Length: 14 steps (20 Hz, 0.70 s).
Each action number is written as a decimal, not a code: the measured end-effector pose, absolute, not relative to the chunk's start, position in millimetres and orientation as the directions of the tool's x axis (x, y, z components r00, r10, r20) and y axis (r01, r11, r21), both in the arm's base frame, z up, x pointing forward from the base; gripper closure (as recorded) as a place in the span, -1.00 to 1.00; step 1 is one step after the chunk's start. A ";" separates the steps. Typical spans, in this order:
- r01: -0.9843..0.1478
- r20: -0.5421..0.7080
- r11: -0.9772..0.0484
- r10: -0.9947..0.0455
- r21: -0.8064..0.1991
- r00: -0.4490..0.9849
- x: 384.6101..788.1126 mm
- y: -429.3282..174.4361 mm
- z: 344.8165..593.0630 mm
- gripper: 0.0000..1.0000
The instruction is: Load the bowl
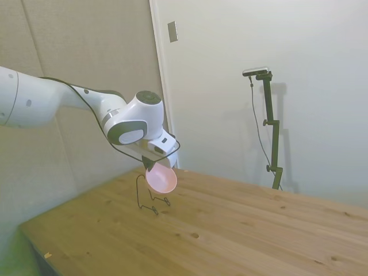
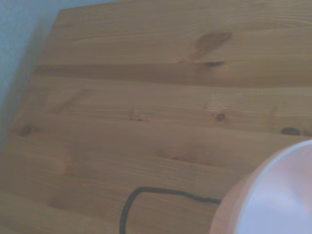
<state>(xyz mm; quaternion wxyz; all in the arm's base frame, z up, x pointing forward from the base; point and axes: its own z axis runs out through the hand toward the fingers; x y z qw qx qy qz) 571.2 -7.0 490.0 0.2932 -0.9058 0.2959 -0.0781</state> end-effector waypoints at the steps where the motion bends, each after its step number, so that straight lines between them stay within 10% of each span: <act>1: -0.485 -0.035 -0.647 -0.578 -0.589 0.815 570.9 -6.3 488.3 1.00; 14: -0.389 -0.070 -0.526 -0.526 -0.757 0.848 561.5 0.3 446.7 1.00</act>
